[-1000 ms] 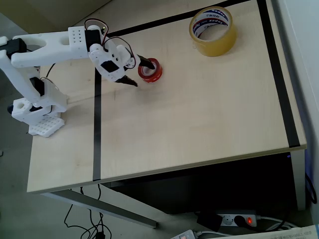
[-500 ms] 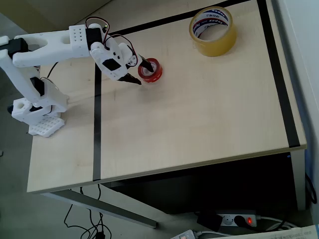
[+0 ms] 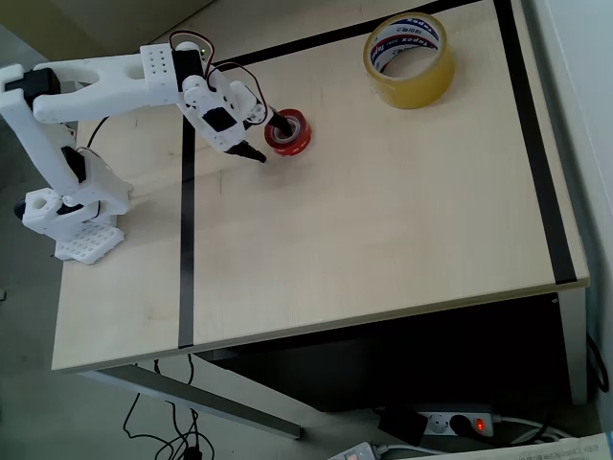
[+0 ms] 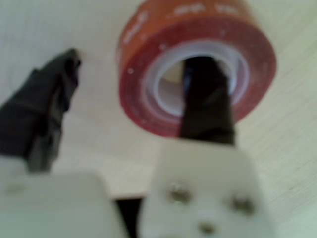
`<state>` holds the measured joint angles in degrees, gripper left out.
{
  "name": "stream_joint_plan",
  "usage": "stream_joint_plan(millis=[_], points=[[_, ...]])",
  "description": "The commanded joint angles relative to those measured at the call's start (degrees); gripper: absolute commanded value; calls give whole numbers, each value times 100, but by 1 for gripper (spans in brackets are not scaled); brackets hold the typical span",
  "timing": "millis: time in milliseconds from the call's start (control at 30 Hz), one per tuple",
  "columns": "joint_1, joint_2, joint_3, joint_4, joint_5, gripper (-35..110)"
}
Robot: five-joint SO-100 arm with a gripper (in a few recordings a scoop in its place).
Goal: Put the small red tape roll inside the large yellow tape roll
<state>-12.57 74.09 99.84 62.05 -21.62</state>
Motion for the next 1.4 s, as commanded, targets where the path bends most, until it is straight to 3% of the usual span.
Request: stream_joint_plan(millis=[0,467,800,1000,1367], points=[[-53,-141,176,62,53,5],[984,1055,-1591,448,35,0],[519,-519,-5687,501,18,0],[193,-3164,-10134,1749,9,0],[44,-3568,-10125,1178,0,0]])
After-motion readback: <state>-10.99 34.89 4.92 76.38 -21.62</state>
